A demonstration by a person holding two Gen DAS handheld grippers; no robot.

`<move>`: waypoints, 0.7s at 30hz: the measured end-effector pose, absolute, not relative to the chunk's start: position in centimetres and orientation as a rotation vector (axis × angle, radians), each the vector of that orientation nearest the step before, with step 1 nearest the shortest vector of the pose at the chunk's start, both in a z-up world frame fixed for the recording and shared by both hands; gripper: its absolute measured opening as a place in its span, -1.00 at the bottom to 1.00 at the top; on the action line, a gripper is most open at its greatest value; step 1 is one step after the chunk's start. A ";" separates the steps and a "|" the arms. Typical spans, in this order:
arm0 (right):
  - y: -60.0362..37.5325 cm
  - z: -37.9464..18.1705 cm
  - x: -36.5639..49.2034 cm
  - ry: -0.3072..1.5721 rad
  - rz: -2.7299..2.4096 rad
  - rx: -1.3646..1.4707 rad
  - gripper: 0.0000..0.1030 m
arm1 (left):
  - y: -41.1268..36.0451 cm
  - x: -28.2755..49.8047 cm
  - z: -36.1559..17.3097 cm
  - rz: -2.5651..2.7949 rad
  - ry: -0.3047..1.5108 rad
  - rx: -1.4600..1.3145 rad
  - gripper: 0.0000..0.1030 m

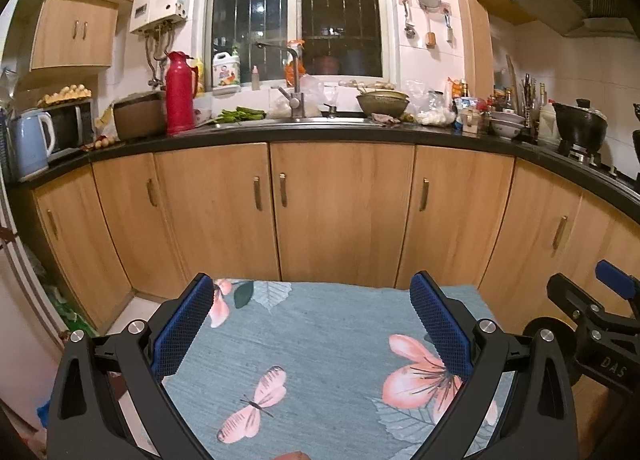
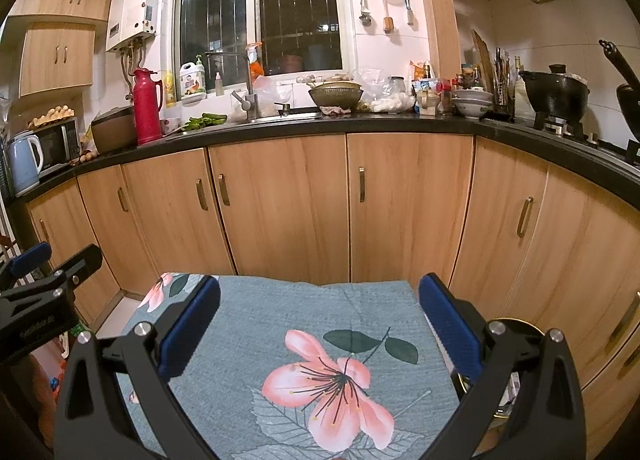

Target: Collect trash

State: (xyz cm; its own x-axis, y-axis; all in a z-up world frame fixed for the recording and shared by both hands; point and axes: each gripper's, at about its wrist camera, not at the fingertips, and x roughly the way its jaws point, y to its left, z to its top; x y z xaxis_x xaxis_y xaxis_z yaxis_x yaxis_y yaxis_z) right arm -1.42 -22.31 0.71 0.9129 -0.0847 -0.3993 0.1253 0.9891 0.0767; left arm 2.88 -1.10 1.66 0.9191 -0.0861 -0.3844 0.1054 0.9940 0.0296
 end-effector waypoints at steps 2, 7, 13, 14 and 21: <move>-22.2 0.8 -1.6 0.402 -0.108 0.099 0.94 | -1.1 2.7 1.8 -0.094 0.383 0.051 0.84; -22.2 0.7 -1.6 0.410 -0.108 0.107 0.94 | -1.4 2.3 1.7 -0.079 0.374 0.068 0.84; -22.3 0.8 -1.5 0.405 -0.114 0.103 0.94 | -1.6 2.4 1.4 -0.115 0.396 0.057 0.84; -22.4 0.8 -1.5 0.405 -0.114 0.104 0.94 | -1.6 2.2 1.4 -0.114 0.390 0.057 0.84; -22.4 0.8 -1.4 0.409 -0.114 0.108 0.94 | -0.8 2.1 0.5 -0.009 0.356 0.029 0.84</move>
